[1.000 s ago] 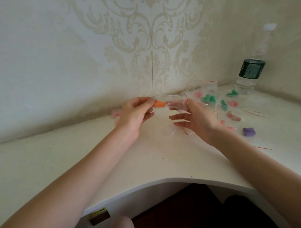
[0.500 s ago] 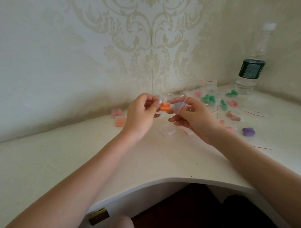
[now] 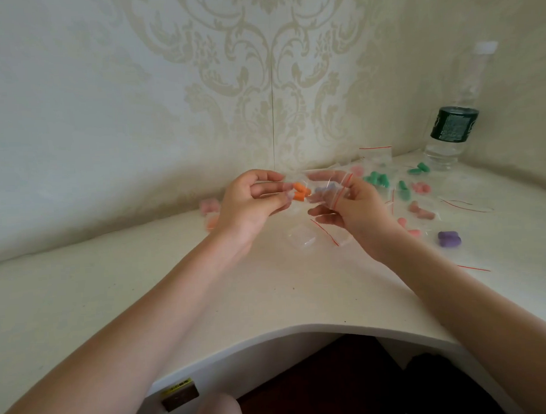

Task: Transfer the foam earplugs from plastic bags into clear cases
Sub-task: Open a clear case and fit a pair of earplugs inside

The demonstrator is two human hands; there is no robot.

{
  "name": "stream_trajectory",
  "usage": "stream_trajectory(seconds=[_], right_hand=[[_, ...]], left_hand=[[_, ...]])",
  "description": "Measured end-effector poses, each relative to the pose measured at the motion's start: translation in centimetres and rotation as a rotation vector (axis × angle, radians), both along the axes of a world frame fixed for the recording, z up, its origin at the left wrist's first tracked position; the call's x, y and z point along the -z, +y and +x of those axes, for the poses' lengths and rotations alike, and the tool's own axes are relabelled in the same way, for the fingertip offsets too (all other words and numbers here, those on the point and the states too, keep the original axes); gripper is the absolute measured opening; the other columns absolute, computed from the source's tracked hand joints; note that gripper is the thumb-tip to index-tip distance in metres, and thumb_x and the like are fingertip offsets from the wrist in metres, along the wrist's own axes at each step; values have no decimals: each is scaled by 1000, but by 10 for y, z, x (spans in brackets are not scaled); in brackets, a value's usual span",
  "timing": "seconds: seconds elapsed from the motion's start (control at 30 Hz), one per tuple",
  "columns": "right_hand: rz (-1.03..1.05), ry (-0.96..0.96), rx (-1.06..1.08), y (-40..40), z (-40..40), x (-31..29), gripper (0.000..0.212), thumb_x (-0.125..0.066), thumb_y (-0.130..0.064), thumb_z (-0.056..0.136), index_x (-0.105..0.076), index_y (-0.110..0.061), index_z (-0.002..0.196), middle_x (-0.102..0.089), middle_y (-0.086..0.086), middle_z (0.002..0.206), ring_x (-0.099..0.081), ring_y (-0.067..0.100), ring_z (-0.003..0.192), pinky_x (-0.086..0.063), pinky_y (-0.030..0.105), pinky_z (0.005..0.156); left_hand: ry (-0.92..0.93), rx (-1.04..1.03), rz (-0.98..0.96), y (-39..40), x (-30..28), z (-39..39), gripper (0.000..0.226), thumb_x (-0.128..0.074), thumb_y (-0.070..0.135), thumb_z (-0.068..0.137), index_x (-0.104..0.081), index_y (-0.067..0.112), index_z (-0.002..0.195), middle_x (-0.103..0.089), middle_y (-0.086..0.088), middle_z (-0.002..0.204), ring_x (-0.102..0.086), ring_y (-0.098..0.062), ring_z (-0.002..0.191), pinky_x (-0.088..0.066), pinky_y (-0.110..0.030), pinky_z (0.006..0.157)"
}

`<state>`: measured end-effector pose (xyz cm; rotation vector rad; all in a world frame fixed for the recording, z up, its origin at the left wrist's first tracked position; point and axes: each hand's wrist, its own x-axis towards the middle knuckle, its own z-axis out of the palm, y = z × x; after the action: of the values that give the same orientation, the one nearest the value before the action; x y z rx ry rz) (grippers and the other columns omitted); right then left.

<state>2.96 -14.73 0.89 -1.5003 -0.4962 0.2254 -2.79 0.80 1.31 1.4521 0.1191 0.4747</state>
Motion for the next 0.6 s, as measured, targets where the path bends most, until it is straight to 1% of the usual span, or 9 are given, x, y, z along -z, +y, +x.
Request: stream_trajectory(seconds=[0.1, 0.13, 0.2, 0.23, 0.3, 0.37, 0.4, 0.5, 0.6], right_hand=[[17, -38, 21, -1, 0, -2, 25, -47, 0, 97, -67, -15, 101, -68, 8, 95, -68, 10, 69, -54, 18, 64], [11, -38, 24, -1, 1, -2, 23, -49, 1, 96, -68, -10, 102, -69, 9, 97, -69, 9, 68, -55, 18, 63], [-8, -19, 14, 0, 1, -1, 23, -50, 4, 95, -67, -2, 109, -69, 10, 97, -69, 9, 67, -55, 18, 64], [-15, 4, -2, 0, 1, -1, 26, -48, 5, 95, -65, -2, 113, -69, 10, 96, -69, 10, 67, -56, 18, 64], [-12, 78, -65, 0, -1, -1, 32, -46, 5, 96, -63, -10, 119, -68, 8, 97, -69, 12, 67, -56, 20, 64], [5, 144, -167, 0, -2, -3, 30, -50, -2, 97, -63, -18, 118, -69, 4, 96, -68, 14, 70, -55, 22, 63], [16, 173, -213, 0, -3, -3, 27, -51, -6, 96, -64, -19, 116, -70, 2, 95, -68, 15, 72, -55, 23, 62], [11, 215, -226, 1, -4, -3, 18, -55, -16, 95, -65, -14, 111, -69, 2, 93, -68, 14, 72, -54, 22, 61], [-9, 175, -177, 2, -5, -3, 18, -59, -15, 93, -64, -10, 109, -67, 3, 89, -66, 11, 68, -53, 20, 59]], left_hand=[[22, -29, -98, 3, -2, 1, 21, -72, -2, 77, -61, 7, 92, -71, -6, 75, -67, -12, 69, -56, -22, 71], [21, -23, -148, 4, -4, 1, 19, -71, -1, 79, -62, 6, 94, -71, -4, 70, -66, -11, 65, -56, -20, 67], [3, 5, -208, 5, -7, 0, 20, -68, -1, 82, -63, 7, 100, -71, -3, 68, -65, -10, 61, -54, -17, 63], [-13, 13, -195, 6, -8, -1, 23, -68, -1, 82, -63, 9, 103, -72, -4, 70, -65, -9, 62, -54, -17, 63], [-58, -2, -112, 5, -10, -3, 31, -70, 1, 81, -62, 11, 109, -73, -7, 74, -66, -10, 65, -54, -19, 66], [-90, -50, 22, 4, -12, -5, 33, -71, 3, 81, -60, 10, 111, -72, -10, 78, -65, -12, 67, -54, -21, 68], [-90, -75, 87, 4, -13, -5, 31, -71, 4, 82, -60, 9, 111, -71, -10, 78, -65, -12, 67, -54, -22, 67], [-25, -82, 174, 1, -11, -4, 24, -68, 3, 84, -59, 7, 107, -69, -9, 80, -67, -11, 68, -56, -24, 63], [4, -51, 205, 0, -6, -3, 23, -70, -3, 80, -60, 7, 98, -69, -4, 74, -68, -13, 66, -57, -24, 66]])
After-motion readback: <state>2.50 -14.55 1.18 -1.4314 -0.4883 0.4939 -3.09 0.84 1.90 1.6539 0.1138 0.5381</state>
